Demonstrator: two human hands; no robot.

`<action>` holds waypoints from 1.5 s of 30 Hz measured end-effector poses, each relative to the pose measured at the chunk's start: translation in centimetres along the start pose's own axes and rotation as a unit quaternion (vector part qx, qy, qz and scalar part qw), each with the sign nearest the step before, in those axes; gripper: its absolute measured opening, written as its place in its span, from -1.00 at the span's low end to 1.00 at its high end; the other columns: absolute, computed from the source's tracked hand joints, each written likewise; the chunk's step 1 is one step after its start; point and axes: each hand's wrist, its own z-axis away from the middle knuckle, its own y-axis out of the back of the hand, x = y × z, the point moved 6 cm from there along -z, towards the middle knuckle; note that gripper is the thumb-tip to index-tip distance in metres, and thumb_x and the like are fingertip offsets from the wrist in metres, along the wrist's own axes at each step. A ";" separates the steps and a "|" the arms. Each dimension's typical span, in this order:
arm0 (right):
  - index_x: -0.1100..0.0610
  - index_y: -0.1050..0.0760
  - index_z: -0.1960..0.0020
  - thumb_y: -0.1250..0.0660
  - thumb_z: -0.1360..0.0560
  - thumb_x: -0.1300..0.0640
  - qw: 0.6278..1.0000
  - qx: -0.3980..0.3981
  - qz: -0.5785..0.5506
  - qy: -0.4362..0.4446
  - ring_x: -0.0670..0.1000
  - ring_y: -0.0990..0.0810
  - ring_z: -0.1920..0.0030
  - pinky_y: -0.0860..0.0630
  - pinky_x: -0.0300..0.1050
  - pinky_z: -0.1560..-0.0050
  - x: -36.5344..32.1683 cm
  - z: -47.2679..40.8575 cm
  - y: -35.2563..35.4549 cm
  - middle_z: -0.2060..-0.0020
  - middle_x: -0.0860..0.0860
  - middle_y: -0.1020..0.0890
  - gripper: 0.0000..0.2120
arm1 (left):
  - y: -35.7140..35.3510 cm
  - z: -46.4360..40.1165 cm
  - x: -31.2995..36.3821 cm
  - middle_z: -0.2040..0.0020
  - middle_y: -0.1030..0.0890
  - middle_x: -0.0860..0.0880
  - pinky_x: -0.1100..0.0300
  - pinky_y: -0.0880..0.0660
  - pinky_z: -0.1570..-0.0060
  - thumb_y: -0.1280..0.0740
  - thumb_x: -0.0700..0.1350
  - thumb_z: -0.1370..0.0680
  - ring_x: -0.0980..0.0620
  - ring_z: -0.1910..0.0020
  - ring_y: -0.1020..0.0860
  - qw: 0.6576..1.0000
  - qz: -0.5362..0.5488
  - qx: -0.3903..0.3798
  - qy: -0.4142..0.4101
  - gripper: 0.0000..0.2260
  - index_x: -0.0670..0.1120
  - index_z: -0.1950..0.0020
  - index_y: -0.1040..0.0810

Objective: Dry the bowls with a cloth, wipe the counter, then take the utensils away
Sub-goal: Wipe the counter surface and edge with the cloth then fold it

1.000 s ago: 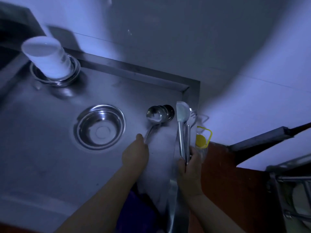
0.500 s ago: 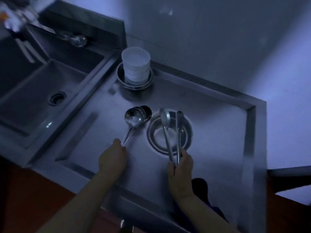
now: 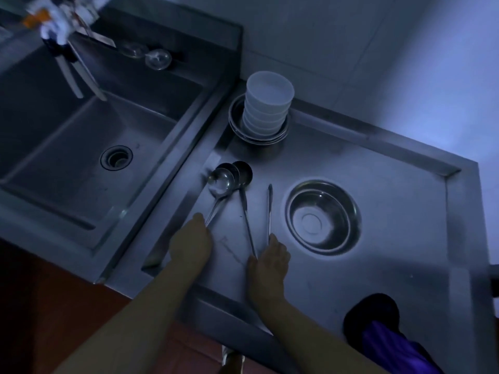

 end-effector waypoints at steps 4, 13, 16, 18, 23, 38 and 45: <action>0.19 0.04 -0.50 -0.20 -0.55 0.13 1.000 -0.007 0.026 0.002 0.07 -0.23 -0.26 -0.13 -0.13 -0.29 -0.4 -0.2 -1.7 -0.32 0.09 -0.24 -0.37 | 0.1 -0.6 -0.3 0.06 -0.55 -0.15 0.13 -0.37 0.31 -0.16 -0.13 -0.60 -0.11 0.15 -0.53 0.999 -0.046 -0.004 -0.022 -0.85 -0.19 0.03 -0.42; 0.24 -0.12 -0.48 -0.27 -0.53 0.13 0.991 -0.072 0.038 0.111 0.16 -0.28 -0.28 -0.17 -0.02 -0.33 2.0 0.6 1.5 -0.33 0.16 -0.31 -0.40 | -0.3 0.6 0.6 -0.05 -0.49 -0.21 0.08 -0.30 0.21 -0.23 -0.17 -0.55 -0.18 -0.03 -0.43 0.991 -0.124 0.016 -0.051 -0.86 -0.22 -0.04 -0.45; 0.27 -0.43 -0.30 -0.32 -0.42 0.21 0.978 -0.030 0.125 0.164 0.28 -0.50 -0.09 -0.43 0.16 -0.11 5.9 2.2 6.5 -0.16 0.23 -0.53 -0.55 | -0.3 1.8 2.3 -0.11 -0.48 -0.31 -0.06 -0.35 0.06 -0.31 -0.22 -0.47 -0.26 -0.07 -0.42 0.993 -0.091 0.047 -0.063 -0.71 -0.29 -0.16 -0.44; 0.20 -0.56 -0.12 -0.29 -0.36 0.15 0.964 0.014 0.188 0.187 0.27 -0.59 0.08 -0.52 0.12 0.10 9.5 3.8 10.0 0.00 0.19 -0.62 -0.66 | -0.7 2.8 4.7 -0.18 -0.45 -0.33 -0.12 -0.34 -0.08 -0.33 -0.25 -0.44 -0.30 -0.14 -0.40 0.990 -0.068 0.056 -0.110 -0.62 -0.33 -0.23 -0.42; -0.13 -0.36 -0.40 -0.05 -0.49 -0.20 0.927 -0.124 0.338 0.105 0.06 -0.09 -0.47 -0.15 0.12 -0.33 21.0 7.8 13.6 -0.45 0.10 -0.30 -0.49 | -2.6 5.4 11.8 -0.26 -0.42 -0.29 -0.12 -0.28 -0.24 -0.32 -0.25 -0.44 -0.28 -0.24 -0.35 0.969 -0.049 0.013 -0.244 -0.59 -0.31 -0.28 -0.42; -0.17 -0.26 -0.42 -0.07 -0.49 -0.27 0.922 -0.072 0.301 0.234 0.19 -0.14 -0.49 -0.11 0.26 -0.40 9.8 0.3 3.6 -0.48 0.05 -0.26 -0.48 | -6.5 4.7 13.3 -0.17 -0.52 -0.25 -0.12 -0.43 -0.14 -0.47 -0.24 -0.32 -0.28 -0.16 -0.47 0.950 -0.094 -0.036 -0.295 -0.58 -0.25 -0.16 -0.52; -0.11 -0.28 -0.43 -0.16 -0.49 -0.24 0.917 -0.046 0.307 0.249 0.13 -0.18 -0.48 -0.19 0.17 -0.38 16.8 0.5 7.6 -0.47 0.04 -0.28 -0.45 | -7.6 2.3 16.7 -0.23 -0.51 -0.24 -0.11 -0.39 -0.18 -0.42 -0.26 -0.33 -0.26 -0.21 -0.44 0.939 -0.098 -0.071 -0.321 -0.56 -0.25 -0.21 -0.52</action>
